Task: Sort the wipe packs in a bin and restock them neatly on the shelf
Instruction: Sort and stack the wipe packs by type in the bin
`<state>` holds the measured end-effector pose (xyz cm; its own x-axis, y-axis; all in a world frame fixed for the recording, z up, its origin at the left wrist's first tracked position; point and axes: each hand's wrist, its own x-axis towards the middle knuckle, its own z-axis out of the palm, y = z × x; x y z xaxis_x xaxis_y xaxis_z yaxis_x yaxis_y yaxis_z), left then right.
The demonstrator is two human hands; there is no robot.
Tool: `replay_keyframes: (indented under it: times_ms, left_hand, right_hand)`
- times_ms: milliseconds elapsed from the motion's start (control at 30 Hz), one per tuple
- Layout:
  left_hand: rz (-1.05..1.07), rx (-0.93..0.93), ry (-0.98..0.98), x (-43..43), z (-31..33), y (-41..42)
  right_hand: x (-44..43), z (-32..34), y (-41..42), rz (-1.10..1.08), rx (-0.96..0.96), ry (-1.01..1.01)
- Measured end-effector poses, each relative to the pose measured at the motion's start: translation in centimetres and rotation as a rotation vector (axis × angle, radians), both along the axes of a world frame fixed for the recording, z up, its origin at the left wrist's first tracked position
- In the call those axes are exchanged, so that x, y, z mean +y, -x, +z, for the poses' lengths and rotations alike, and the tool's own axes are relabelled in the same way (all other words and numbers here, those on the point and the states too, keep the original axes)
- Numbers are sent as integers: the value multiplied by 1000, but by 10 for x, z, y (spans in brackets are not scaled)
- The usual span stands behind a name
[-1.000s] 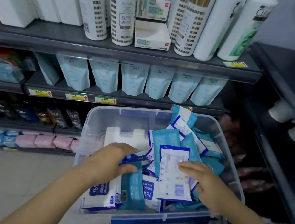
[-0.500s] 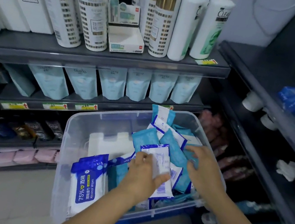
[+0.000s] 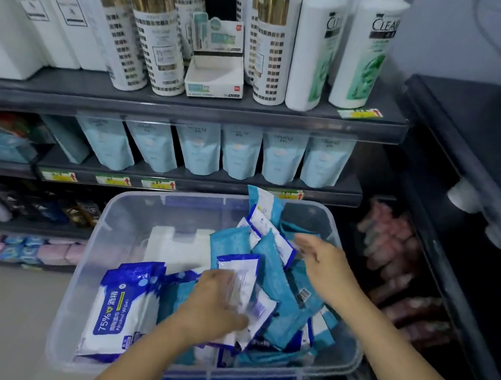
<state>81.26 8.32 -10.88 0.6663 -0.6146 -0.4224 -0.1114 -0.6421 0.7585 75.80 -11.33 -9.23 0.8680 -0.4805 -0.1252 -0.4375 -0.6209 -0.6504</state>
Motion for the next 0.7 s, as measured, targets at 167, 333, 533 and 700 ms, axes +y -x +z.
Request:
replay_keyframes:
  times_ms: [167, 333, 533, 700]
  left_hand:
    - [505, 264, 277, 8, 8, 5]
    - [777, 412, 406, 14, 8, 15]
    - [889, 621, 643, 15, 10, 14]
    - [866, 706, 627, 10, 5, 5]
  right_hand:
    - [7, 12, -16, 11, -25, -32]
    - [4, 9, -21, -39, -9, -39]
    - [-11, 18, -8, -142, -152, -214]
    - [-12, 36, 2, -117, -285, -88]
